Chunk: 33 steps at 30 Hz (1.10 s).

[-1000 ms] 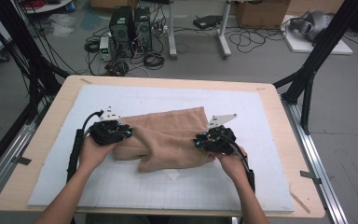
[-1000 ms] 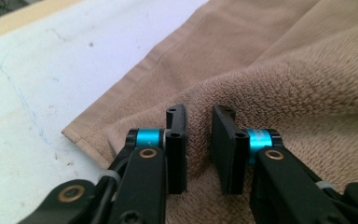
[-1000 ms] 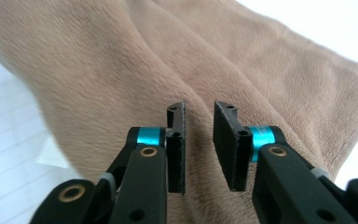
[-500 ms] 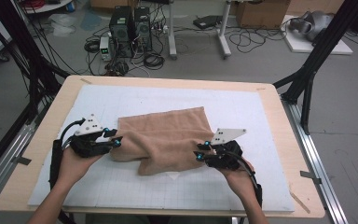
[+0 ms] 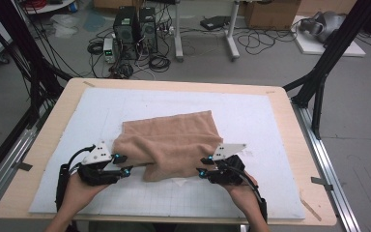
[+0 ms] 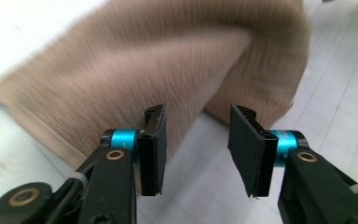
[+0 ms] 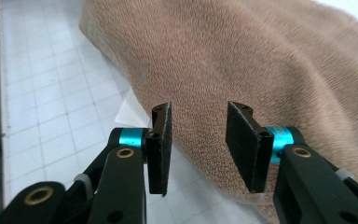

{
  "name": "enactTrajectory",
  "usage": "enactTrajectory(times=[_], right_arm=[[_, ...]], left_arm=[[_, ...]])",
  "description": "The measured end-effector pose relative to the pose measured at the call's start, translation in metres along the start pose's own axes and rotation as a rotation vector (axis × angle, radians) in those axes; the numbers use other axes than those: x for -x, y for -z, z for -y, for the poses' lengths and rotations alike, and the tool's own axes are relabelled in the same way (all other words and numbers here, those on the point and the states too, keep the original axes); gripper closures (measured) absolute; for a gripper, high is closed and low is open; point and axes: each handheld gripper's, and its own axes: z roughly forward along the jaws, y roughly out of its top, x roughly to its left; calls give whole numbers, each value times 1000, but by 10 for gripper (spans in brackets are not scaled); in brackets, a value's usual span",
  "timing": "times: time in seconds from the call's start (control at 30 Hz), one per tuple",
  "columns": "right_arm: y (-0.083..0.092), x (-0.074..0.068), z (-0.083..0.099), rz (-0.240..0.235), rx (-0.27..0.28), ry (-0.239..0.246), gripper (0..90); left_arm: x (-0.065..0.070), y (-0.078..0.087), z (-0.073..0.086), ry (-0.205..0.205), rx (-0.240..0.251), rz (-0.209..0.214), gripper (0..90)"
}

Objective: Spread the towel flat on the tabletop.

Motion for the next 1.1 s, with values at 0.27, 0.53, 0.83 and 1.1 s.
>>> enactTrajectory(times=[0.27, 0.53, 0.83, 1.1], right_arm=[[-23, 12, 2, 17, -51, -20, 590], [-38, 16, -2, 34, -87, -13, 649], [-39, 18, -5, 23, -92, -12, 770], [-34, 17, -6, 13, -83, -1, 798]], left_arm=[[-13, -25, 4, 20, -74, -33, 612], [-18, -37, 2, 18, -95, -101, 728], [-23, -37, 2, 35, -87, -116, 877], [-20, -31, 1, 39, -69, -111, 892]])
